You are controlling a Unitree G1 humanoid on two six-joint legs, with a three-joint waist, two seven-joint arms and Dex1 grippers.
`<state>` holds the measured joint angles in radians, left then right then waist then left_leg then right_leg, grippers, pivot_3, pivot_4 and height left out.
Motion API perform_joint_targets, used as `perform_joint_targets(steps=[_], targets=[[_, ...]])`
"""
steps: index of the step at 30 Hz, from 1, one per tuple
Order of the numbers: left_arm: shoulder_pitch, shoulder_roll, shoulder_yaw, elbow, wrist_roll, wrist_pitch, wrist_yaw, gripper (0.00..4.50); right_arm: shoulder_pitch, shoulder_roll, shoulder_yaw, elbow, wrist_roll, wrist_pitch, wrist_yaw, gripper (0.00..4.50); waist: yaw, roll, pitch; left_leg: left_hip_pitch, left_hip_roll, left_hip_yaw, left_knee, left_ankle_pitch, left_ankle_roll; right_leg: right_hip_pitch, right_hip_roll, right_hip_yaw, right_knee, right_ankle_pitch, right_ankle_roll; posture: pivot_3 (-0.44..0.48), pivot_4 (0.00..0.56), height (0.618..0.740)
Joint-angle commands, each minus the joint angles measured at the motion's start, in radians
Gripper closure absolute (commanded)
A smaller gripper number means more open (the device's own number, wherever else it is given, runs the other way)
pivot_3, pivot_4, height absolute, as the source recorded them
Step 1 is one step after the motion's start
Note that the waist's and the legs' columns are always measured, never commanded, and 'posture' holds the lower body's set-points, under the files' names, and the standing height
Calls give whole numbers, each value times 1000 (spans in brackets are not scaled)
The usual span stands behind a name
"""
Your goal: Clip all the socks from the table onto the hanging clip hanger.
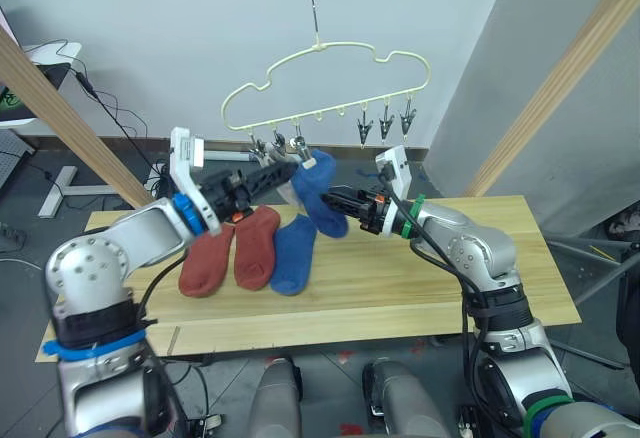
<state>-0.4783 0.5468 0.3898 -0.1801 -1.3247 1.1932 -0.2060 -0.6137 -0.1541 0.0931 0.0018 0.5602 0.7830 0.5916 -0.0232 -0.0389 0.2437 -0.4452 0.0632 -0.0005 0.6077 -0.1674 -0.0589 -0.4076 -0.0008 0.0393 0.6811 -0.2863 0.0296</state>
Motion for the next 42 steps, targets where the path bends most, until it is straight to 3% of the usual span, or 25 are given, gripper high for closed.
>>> perform_joint_targets(steps=[1,7,9,11,13,17,20,22,26,30,42], targets=[[88,48,-34,-167,62,-45,-39,0,35,-21,15,-27,-31,-50,25,2338,5,0,0,0,0,0,0,0,0,0,0,0,0,0,0,68,233,740],[191,59,-58,-277,165,-133,-34,0,99,-50,3,-59,-125,-130,-46,357,21,0,1,0,1,0,0,0,0,0,0,1,0,0,-1,81,233,740],[228,50,-56,-311,203,-178,-38,0,119,-60,4,-75,-172,-173,-80,357,22,0,1,0,1,1,0,0,0,0,0,1,0,0,-1,81,233,740],[295,64,-77,-369,321,-275,-70,0,148,-69,4,-109,-228,-211,-134,357,22,0,1,0,1,1,0,0,0,0,0,2,-1,0,-1,81,233,740],[377,128,-138,-404,443,-382,-205,0,188,-58,-3,-171,-285,-253,-215,357,22,0,0,0,0,3,-1,0,0,-1,0,3,-1,0,-1,86,229,740],[446,131,-142,-353,506,-514,-343,0,208,-31,-6,-241,-300,-225,-276,357,23,2,1,0,1,3,-4,0,0,-3,0,2,-1,-1,-2,81,228,740],[473,100,-138,-319,564,-648,-430,0,202,8,5,-249,-340,-278,-327,858,23,2,2,0,1,3,-4,0,0,-3,0,2,-1,-2,-3,78,227,740],[468,82,-134,-297,590,-713,-465,0,173,43,10,-227,-365,-305,-365,1555,23,2,2,0,1,3,-3,0,0,-3,0,2,-1,-2,-3,78,225,740],[445,69,-133,-247,642,-799,-505,0,123,93,7,-156,-403,-368,-406,1555,23,2,1,0,1,3,-3,0,0,-3,0,2,-1,-2,-3,81,222,740],[426,60,-142,-235,657,-821,-513,0,80,109,-13,-85,-416,-412,-417,2415,23,2,1,0,1,3,-3,0,0,-3,0,2,-1,-2,-3,90,218,740],[361,25,-144,-257,628,-792,-502,0,-80,148,-55,123,-432,-519,-451,2415,22,2,1,-1,1,2,-3,0,0,-3,0,1,0,-1,-3,99,222,740]])
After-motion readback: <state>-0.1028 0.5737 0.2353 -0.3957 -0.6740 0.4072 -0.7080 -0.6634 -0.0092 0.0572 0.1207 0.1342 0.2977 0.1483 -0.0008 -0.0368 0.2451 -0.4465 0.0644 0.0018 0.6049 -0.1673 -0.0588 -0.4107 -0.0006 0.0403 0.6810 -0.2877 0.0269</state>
